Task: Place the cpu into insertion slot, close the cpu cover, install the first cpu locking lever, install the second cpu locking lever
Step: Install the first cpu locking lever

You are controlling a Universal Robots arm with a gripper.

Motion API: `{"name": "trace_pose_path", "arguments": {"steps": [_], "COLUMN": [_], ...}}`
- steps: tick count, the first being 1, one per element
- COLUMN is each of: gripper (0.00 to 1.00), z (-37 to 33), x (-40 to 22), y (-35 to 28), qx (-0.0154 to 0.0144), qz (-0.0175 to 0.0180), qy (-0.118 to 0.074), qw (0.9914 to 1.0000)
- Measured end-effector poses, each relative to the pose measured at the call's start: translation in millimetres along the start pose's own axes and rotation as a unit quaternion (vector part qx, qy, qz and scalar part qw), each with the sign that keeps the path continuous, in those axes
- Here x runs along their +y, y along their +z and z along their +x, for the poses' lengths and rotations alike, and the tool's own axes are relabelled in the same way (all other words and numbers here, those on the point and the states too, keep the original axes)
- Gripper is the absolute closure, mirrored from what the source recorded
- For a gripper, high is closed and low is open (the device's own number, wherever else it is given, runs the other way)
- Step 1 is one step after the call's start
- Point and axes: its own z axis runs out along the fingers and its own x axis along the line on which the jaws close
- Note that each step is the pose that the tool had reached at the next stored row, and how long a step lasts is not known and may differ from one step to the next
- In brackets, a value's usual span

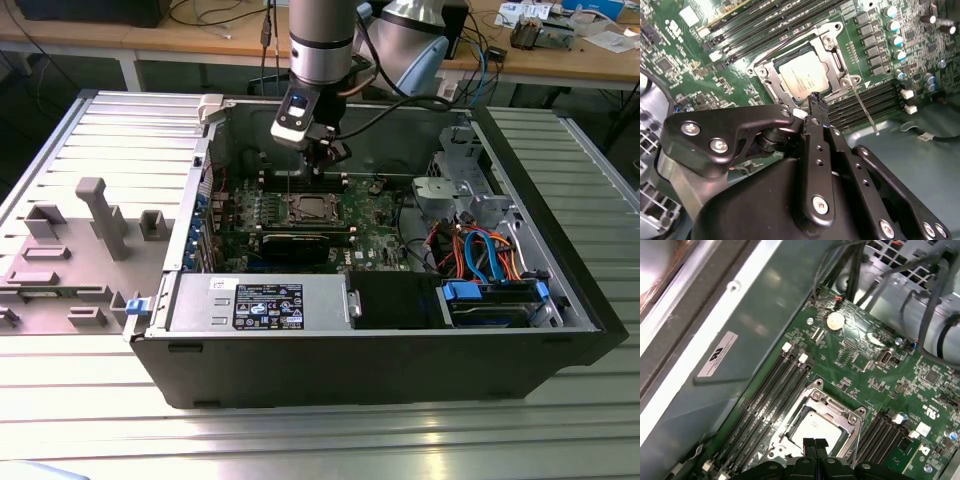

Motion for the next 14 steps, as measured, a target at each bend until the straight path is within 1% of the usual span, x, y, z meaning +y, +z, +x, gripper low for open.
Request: {"name": "trace_pose_path", "arguments": {"steps": [2, 14], "gripper": [0.89, 0.89], "z": [0.0, 0.0], "x": [0.0, 0.0], "y": [0.0, 0.0], "qx": [0.0002, 0.0003], "qz": [0.0, 0.0], "qy": [-0.008, -0.009], "qw": [0.99997, 0.99996]}}
